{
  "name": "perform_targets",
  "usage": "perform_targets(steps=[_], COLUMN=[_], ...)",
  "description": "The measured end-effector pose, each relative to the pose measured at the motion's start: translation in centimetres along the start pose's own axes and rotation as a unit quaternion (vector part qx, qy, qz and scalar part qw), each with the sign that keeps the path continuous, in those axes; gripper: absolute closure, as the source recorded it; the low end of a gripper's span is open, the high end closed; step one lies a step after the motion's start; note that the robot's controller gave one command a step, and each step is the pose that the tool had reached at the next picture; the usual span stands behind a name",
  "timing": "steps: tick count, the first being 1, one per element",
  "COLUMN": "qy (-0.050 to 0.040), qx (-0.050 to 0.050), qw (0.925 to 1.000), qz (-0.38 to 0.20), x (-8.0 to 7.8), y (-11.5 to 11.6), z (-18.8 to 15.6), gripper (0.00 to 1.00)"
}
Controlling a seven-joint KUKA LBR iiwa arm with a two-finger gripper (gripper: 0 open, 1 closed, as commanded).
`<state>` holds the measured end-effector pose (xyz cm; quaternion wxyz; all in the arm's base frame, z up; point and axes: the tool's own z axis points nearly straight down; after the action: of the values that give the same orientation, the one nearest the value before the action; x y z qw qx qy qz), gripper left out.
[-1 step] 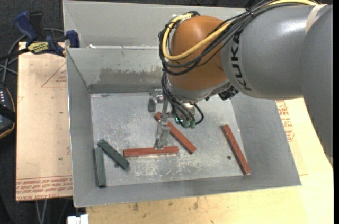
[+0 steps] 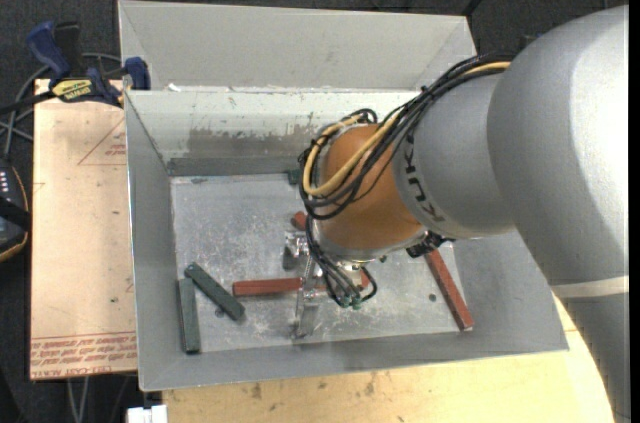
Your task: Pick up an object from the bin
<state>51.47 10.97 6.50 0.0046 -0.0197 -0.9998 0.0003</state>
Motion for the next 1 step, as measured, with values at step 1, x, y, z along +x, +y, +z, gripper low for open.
perform_targets(steps=[1], qy=[-0.0044], qx=[-0.001], qw=[1.0], qz=[0.001], x=[-0.31], y=[0.1], z=[-0.54], gripper=[1.0])
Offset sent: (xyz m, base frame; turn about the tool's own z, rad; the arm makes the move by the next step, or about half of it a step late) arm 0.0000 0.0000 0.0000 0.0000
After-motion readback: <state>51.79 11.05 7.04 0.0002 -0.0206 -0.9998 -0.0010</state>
